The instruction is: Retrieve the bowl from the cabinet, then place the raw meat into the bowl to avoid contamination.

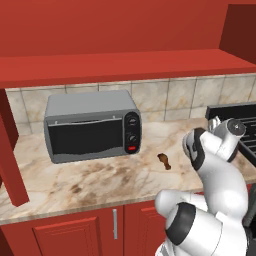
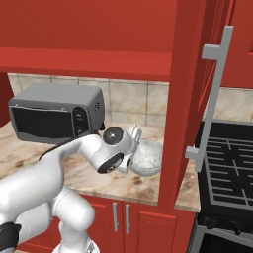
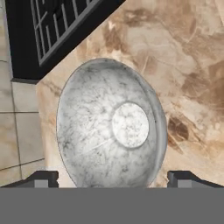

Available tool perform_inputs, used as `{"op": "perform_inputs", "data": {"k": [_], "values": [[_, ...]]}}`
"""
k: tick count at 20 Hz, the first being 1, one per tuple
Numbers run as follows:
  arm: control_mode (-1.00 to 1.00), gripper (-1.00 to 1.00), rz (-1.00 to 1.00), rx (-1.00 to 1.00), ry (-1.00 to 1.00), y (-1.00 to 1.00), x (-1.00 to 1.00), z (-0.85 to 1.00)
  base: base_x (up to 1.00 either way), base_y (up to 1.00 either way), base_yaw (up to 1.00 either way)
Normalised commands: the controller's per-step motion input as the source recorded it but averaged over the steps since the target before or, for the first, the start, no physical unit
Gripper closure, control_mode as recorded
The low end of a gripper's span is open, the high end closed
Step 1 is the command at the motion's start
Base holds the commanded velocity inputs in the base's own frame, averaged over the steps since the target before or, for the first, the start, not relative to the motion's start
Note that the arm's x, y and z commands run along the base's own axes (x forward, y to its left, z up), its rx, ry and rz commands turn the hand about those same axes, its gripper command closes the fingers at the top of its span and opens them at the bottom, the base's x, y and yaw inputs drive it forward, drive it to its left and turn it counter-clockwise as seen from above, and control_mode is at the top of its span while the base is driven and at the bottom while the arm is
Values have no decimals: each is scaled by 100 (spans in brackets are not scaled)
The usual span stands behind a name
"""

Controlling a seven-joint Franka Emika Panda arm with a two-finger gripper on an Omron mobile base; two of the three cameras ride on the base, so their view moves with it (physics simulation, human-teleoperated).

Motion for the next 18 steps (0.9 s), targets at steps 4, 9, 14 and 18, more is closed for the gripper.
{"op": "perform_inputs", "data": {"k": [4, 9, 14, 18], "values": [[-100, -100, -5, 7, 1, 19, -3, 63, 0, 0, 0], [-100, -100, -22, 14, 0, 23, -11, 40, 0, 0, 0], [-100, -100, -31, 11, 0, 17, -10, 17, 0, 0, 0], [-100, -100, -38, 11, 0, 2, -3, 0, 0, 0, 0]]}}
